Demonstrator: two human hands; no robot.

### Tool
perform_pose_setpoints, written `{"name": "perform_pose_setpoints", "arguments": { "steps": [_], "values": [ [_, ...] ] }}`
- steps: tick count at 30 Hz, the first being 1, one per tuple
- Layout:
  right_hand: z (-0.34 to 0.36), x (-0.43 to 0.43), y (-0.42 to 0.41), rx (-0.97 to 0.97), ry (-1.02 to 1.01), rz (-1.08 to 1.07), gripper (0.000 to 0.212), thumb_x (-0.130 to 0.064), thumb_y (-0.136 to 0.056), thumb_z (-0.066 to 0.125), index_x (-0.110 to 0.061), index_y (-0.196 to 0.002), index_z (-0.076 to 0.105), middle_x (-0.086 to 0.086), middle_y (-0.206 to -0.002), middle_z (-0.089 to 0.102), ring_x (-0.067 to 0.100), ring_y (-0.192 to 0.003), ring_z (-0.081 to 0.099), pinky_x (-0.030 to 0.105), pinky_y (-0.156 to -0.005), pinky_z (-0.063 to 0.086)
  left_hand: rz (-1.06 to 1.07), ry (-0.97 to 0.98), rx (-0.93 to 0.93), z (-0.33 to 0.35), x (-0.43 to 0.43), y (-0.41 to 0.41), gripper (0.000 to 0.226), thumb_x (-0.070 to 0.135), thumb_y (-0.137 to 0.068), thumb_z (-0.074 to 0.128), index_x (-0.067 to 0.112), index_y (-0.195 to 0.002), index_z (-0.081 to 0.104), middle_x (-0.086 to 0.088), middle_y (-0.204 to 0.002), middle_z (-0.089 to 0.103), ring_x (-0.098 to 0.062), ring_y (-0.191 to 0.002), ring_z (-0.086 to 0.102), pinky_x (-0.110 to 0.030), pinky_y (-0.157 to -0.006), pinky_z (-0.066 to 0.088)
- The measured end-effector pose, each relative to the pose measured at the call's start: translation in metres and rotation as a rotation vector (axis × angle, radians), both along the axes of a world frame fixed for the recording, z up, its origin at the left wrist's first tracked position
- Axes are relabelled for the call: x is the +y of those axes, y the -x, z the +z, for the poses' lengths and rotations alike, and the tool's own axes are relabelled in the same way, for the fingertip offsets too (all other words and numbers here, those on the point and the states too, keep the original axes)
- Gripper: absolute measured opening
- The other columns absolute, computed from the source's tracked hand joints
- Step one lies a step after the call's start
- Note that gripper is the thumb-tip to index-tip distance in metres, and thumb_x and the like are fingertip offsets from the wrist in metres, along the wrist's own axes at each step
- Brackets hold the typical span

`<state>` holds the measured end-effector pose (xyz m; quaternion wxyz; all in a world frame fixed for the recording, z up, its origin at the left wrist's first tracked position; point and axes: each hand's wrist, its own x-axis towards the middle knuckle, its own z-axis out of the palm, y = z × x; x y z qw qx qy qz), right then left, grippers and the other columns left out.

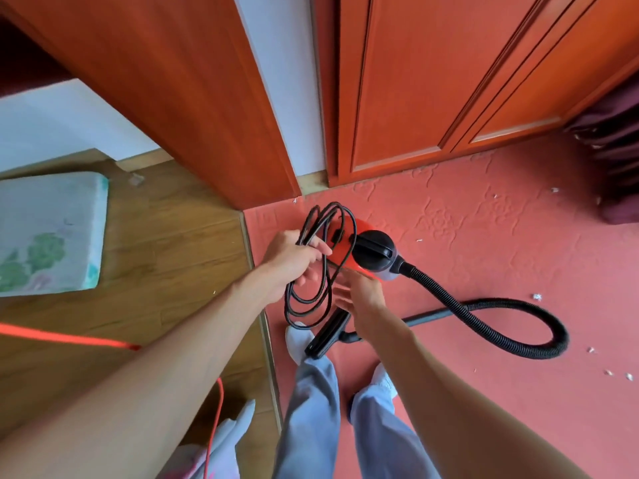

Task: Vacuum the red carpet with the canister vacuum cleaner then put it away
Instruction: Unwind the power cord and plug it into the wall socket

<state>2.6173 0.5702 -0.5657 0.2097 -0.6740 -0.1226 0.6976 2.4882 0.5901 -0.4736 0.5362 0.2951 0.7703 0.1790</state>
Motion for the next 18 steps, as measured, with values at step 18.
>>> {"name": "perform_pose_setpoints", "arguments": {
  "steps": [18],
  "values": [
    [0.069,0.02,0.025,0.304,0.22,-0.489,0.03,-0.023,-0.104,0.042,-0.008,-0.079,0.049,0.007,-0.043,0.056,0.015,-0.032,0.054,0.019,-0.037,0.046,-0.148,0.022,0.178,0.089,-0.083,0.07,0.014,0.022,-0.102,0.054,0.027,-0.113,0.061,-0.003,-0.077,0.066,-0.013,-0.05,0.054,-0.016,-0.042,0.041]
  ]
}}
